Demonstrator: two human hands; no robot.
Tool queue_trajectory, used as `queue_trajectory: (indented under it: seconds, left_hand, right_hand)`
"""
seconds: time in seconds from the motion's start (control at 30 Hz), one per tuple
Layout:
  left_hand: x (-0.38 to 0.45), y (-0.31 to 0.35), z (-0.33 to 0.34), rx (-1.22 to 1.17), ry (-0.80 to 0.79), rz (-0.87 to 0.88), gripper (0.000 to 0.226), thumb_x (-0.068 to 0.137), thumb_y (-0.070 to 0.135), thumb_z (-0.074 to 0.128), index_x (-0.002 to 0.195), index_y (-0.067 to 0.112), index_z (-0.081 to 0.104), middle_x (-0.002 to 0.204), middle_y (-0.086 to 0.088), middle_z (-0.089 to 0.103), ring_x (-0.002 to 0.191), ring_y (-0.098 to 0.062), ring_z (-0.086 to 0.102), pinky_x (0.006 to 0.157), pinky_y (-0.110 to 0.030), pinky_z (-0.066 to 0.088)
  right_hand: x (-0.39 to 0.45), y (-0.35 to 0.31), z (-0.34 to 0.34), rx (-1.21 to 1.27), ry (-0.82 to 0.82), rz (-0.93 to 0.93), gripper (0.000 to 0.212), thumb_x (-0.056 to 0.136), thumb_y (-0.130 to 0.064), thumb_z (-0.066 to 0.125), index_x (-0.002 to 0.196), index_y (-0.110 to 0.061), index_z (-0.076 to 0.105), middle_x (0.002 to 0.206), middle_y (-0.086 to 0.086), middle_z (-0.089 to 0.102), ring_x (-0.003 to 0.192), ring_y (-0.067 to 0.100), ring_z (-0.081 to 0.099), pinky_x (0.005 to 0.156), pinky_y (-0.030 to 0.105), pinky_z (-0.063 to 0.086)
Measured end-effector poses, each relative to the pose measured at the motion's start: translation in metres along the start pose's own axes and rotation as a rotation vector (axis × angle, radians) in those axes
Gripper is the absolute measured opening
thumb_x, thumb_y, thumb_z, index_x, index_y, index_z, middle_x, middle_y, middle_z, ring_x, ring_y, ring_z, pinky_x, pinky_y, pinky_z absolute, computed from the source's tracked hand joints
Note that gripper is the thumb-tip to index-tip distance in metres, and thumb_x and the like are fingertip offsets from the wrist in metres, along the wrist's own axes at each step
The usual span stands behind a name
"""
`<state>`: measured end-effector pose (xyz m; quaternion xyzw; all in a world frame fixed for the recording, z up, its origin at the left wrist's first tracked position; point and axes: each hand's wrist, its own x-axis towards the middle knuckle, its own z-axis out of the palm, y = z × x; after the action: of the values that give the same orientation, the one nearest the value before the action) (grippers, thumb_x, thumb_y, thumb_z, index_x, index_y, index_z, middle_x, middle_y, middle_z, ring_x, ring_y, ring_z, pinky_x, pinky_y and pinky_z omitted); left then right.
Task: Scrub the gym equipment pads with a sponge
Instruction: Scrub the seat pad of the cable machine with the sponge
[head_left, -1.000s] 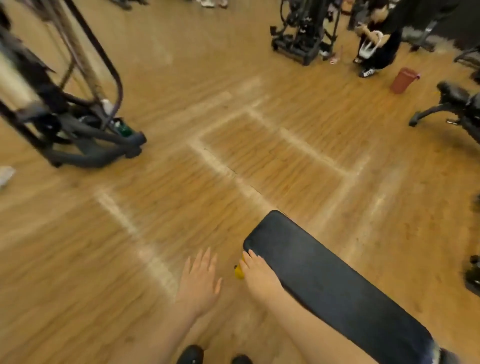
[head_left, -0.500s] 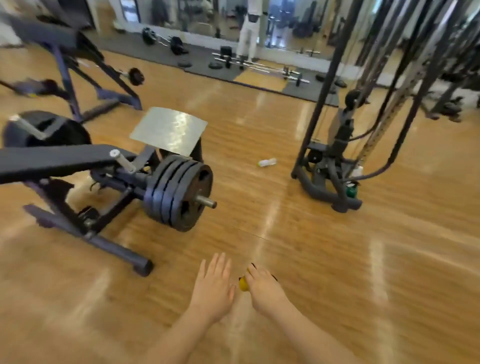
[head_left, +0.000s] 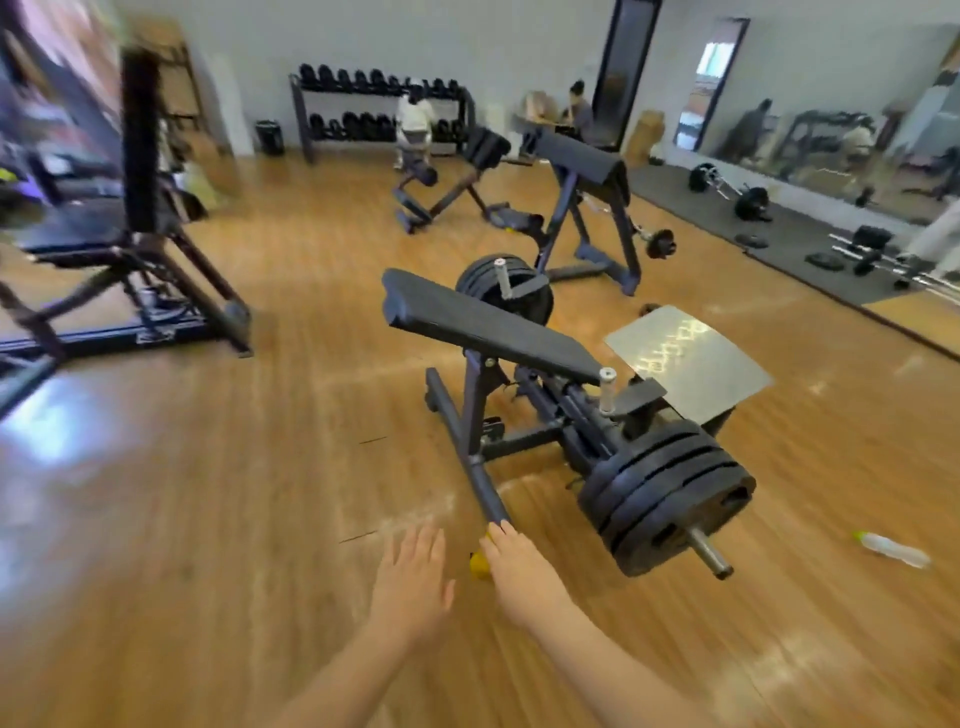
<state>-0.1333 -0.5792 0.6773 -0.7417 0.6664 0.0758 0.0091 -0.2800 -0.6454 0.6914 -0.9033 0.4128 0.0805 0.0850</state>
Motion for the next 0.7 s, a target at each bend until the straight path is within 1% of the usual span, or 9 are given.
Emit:
queue_trajectory:
  seconds: [0.07,0.2,0.27,0.37,0.43,0.5,0.57,0.63,0.7]
  left_hand:
    - [0.006,-0.032,0.006,-0.021,0.04,-0.101,0.069,0.04,0.044,0.084,0.096,0.006,0.076,0.103,-0.01,0.072,0.093,-0.027,0.07,0.077,-0.045,0.056]
    - [0.016,-0.082,0.002,-0.032,0.011,-0.285,0.057,0.061,0.042,0.051,0.096,0.005,0.076,0.104,-0.011,0.072,0.096,-0.028,0.069,0.089,-0.05,0.047]
    - [0.025,-0.101,0.003,-0.047,-0.013,-0.393,0.056,0.06,0.041,0.05,0.093,0.004,0.076,0.103,-0.013,0.071,0.096,-0.029,0.069,0.092,-0.047,0.035]
    - [0.033,-0.116,-0.021,-0.033,-0.004,-0.56,0.061,0.072,0.041,0.04,0.107,0.003,0.072,0.118,-0.013,0.066,0.117,-0.026,0.058,0.099,-0.044,0.027]
    - [0.036,-0.126,-0.033,-0.104,0.036,-0.679,0.063,0.092,0.038,0.033,0.143,0.003,0.039,0.152,-0.011,0.032,0.144,-0.026,0.021,0.114,-0.044,0.011]
    - [0.038,-0.135,-0.039,-0.114,0.024,-0.785,0.064,0.099,0.04,0.027,0.152,0.009,0.009,0.16,-0.009,0.001,0.147,-0.025,-0.002,0.117,-0.045,-0.002]
    - [0.037,-0.147,-0.039,-0.091,0.067,-0.871,0.063,0.098,0.04,0.027,0.152,0.008,0.015,0.16,-0.011,0.007,0.147,-0.025,0.001,0.117,-0.047,0.004]
    - [0.039,-0.166,-0.042,-0.112,0.104,-0.966,0.063,0.092,0.04,0.03,0.144,0.006,0.04,0.153,-0.01,0.031,0.144,-0.022,0.014,0.114,-0.05,0.022]
    - [0.042,-0.193,-0.04,-0.075,0.119,-1.018,0.063,0.092,0.041,0.03,0.144,0.006,0.04,0.152,-0.009,0.031,0.144,-0.021,0.014,0.114,-0.052,0.024]
  right_hand:
    - [0.034,-0.02,-0.005,-0.015,-0.004,-0.102,0.056,0.095,0.0,0.033,0.147,-0.006,0.015,0.156,0.011,0.007,0.144,0.026,0.004,0.116,0.037,0.013]
    - [0.104,-0.051,-0.014,-0.051,-0.005,-0.306,0.059,0.092,0.002,0.036,0.147,-0.007,0.016,0.156,0.011,0.008,0.144,0.026,0.005,0.117,0.037,0.012]
    - [0.136,-0.063,-0.017,-0.113,-0.022,-0.43,0.058,0.092,-0.001,0.037,0.146,-0.005,0.017,0.156,0.013,0.009,0.144,0.027,0.004,0.116,0.037,0.014]
    - [0.181,-0.08,-0.026,-0.178,-0.033,-0.594,0.057,0.091,-0.003,0.038,0.145,-0.003,0.019,0.155,0.014,0.012,0.144,0.027,0.005,0.115,0.037,0.013]
    - [0.208,-0.092,-0.034,-0.185,-0.033,-0.692,0.057,0.09,-0.003,0.04,0.144,-0.002,0.022,0.154,0.014,0.015,0.144,0.026,0.005,0.115,0.037,0.013]
    - [0.234,-0.108,-0.04,-0.196,-0.025,-0.783,0.054,0.09,-0.003,0.039,0.142,-0.003,0.025,0.153,0.014,0.018,0.144,0.025,0.007,0.115,0.036,0.014]
    - [0.255,-0.128,-0.047,-0.195,-0.031,-0.857,0.052,0.09,-0.002,0.036,0.142,-0.003,0.027,0.153,0.013,0.018,0.144,0.025,0.007,0.115,0.036,0.015]
    - [0.276,-0.152,-0.053,-0.2,-0.035,-0.928,0.052,0.091,-0.001,0.034,0.142,-0.004,0.026,0.154,0.013,0.017,0.144,0.025,0.006,0.115,0.036,0.014]
    - [0.299,-0.179,-0.058,-0.2,-0.018,-0.997,0.052,0.091,-0.002,0.034,0.142,-0.004,0.026,0.154,0.013,0.017,0.144,0.025,0.006,0.115,0.036,0.013]
